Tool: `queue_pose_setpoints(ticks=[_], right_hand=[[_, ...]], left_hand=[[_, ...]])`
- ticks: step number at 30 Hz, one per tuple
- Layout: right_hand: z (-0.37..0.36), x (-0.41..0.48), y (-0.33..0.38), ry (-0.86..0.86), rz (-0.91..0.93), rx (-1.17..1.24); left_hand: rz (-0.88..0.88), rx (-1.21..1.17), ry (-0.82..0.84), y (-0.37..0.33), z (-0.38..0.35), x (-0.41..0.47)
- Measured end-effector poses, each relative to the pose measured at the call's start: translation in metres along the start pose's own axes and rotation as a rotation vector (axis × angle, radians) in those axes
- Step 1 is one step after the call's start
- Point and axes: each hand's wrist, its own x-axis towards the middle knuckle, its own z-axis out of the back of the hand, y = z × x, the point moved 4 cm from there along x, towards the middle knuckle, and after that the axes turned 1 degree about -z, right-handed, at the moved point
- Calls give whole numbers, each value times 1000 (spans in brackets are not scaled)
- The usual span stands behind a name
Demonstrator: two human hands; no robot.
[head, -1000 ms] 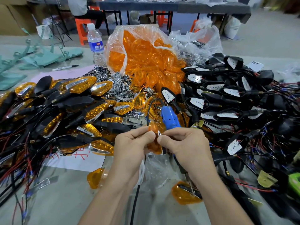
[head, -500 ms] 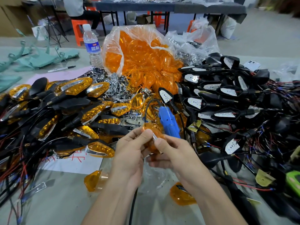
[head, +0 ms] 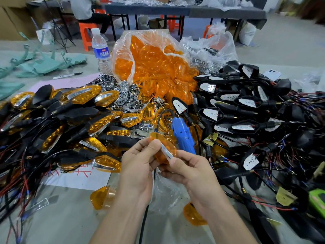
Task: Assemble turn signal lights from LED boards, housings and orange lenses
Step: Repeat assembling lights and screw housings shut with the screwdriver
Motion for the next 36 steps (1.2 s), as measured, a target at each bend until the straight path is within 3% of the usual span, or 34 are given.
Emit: queue_pose_setpoints(ticks=[3, 7, 12, 16, 18, 21, 23, 25, 27, 29, 32, 36], right_hand=[[2, 0, 0, -75, 31, -80], [1, 0, -2, -77, 63, -89], [-2, 5, -4, -21, 77, -145], [-11, 7, 0, 44, 91, -250], [-15, 8, 9, -10, 175, -420], [-26, 8, 26, -213, 343, -859], [-43, 8, 34, -210, 462, -1089], [-56, 14, 35, -51, 474, -1190], [-56, 29, 43, 41, 338, -1020], [-45, 54, 59, -72, 306, -858], [-39, 101, 75, -224, 373, -1089], [-53, 176, 71, -44, 341, -1431]], left_hand=[[-71, 78, -12, 0, -1, -2], [-207, 335, 101, -6, -5, -3], [-185, 217, 81, -5, 4, 4], [-213, 269, 80, -4, 12, 7], [-258, 395, 68, -4, 19, 10], [-236, 496, 112, -4, 22, 13], [-152, 432, 197, -2, 20, 16], [-67, 261, 213, -4, 23, 21], [-35, 79, 169, -11, 29, 29], [-15, -31, 90, -19, 39, 38], [39, -138, 33, -27, 47, 45], [90, -189, -11, -27, 53, 52]])
